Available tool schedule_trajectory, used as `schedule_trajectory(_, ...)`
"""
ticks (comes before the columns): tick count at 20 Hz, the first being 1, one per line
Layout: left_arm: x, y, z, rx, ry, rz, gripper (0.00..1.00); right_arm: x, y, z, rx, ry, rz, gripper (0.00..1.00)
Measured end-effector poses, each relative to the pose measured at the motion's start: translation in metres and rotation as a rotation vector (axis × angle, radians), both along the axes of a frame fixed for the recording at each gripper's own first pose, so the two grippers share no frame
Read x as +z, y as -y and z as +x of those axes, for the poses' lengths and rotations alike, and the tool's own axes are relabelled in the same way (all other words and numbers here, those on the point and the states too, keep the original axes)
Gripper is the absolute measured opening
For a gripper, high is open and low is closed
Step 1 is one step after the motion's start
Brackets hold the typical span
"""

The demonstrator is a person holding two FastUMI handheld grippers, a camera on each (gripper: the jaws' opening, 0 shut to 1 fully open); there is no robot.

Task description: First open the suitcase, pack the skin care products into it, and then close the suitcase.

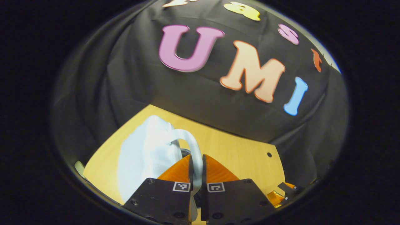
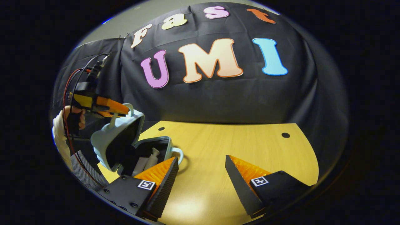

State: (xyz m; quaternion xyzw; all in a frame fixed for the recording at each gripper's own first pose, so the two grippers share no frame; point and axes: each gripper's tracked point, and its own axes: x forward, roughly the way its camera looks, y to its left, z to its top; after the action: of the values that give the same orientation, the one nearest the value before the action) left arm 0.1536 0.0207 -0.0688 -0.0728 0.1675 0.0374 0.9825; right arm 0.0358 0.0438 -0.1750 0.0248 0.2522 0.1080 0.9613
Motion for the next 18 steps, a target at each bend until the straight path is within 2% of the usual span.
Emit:
schedule_trajectory(3, -0.05, 0.036, 0.031, -0.048, -0.068, 0.045, 0.06, -0.002, 0.021, -0.006, -0.043, -0.01, -0.009, 0.95)
schedule_trajectory(6, -0.091, 0.048, 0.054, -0.076, -0.119, 0.082, 0.06, -0.003, 0.034, -0.011, -0.076, -0.02, -0.021, 0.95)
schedule_trajectory(11, -0.133, 0.062, 0.07, -0.087, -0.199, 0.03, 0.1, -0.003, 0.045, -0.016, -0.101, -0.03, -0.029, 0.95)
schedule_trajectory(12, -0.121, 0.064, 0.07, -0.086, -0.162, 0.016, 0.24, -0.002, 0.045, -0.016, -0.103, -0.028, -0.027, 0.95)
schedule_trajectory(16, -0.066, 0.075, 0.06, -0.108, -0.012, 0.062, 0.97, 0.012, 0.044, -0.009, -0.095, 0.004, -0.021, 0.95)
schedule_trajectory(17, -0.057, 0.083, 0.054, -0.124, 0.018, 0.073, 0.94, 0.018, 0.042, -0.007, -0.089, 0.017, -0.018, 0.95)
schedule_trajectory(18, -0.046, 0.088, 0.042, -0.13, 0.046, 0.082, 0.96, 0.024, 0.04, -0.005, -0.084, 0.032, -0.012, 0.95)
